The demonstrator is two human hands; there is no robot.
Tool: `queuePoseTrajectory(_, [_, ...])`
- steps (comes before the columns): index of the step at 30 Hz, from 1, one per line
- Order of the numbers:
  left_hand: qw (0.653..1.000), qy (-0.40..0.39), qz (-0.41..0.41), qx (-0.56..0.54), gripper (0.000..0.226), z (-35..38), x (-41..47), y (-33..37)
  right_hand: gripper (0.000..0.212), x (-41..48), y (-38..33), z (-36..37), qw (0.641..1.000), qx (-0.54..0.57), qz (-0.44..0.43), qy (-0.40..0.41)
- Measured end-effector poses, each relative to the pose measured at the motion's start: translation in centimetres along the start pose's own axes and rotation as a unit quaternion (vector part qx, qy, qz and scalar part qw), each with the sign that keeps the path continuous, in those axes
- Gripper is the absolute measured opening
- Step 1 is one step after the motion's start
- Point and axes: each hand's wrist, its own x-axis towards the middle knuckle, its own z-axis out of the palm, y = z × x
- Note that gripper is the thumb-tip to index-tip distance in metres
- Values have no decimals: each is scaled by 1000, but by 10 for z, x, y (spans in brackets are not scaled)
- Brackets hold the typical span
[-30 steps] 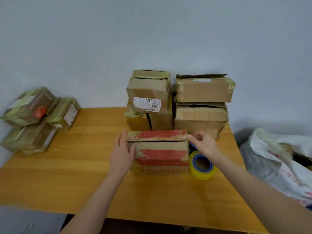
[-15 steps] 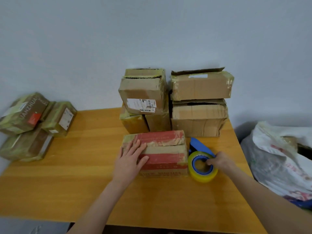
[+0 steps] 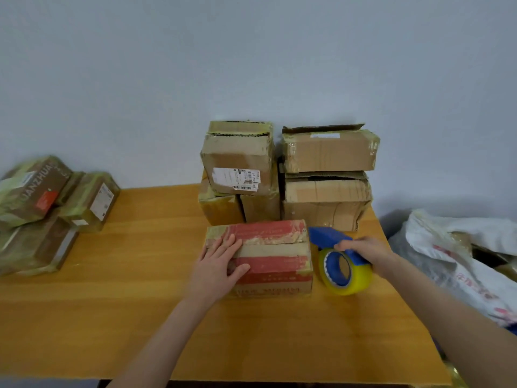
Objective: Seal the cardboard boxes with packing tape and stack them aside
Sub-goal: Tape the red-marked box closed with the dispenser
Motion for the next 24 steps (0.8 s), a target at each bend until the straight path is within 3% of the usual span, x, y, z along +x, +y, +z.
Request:
queuePoseTrajectory(3, [1000,-18,4,-5,115,-5,0,-1,50,-26,-33,-31,996,-9,-84,13])
queuePoseTrajectory(6, [1000,-20,5,-9,95,-8,0,0,36,-57,-77,-44,983,-23,-177,-29])
queuePoseTrajectory(8, [1000,-17,8,-25,97,-10,-1,0,35,-76,-103,-36,971,-24,-226,-79])
queuePoseTrajectory(12, [996,-15,14,-85,105,-8,-2,-3,62,-100,-140,11,944,-78,-276,-166])
queuePoseTrajectory(14, [984,-4,0,-177,76,-12,-2,-4,68,-105,-153,36,933,-108,-289,-185])
queuePoseTrajectory(16, [947,48,-58,-312,37,-20,-2,-7,66,-103,-156,55,924,-141,-295,-199])
queuePoseTrajectory(17, [917,93,-110,-372,31,-24,-2,-10,62,-100,-154,63,919,-165,-295,-203])
queuePoseTrajectory(20, [815,184,-235,-497,25,-41,-4,-22,56,-90,-142,74,912,-211,-287,-205])
queuePoseTrajectory(24, [766,152,-288,-555,24,-63,-2,-32,57,-84,-139,74,906,-234,-293,-197])
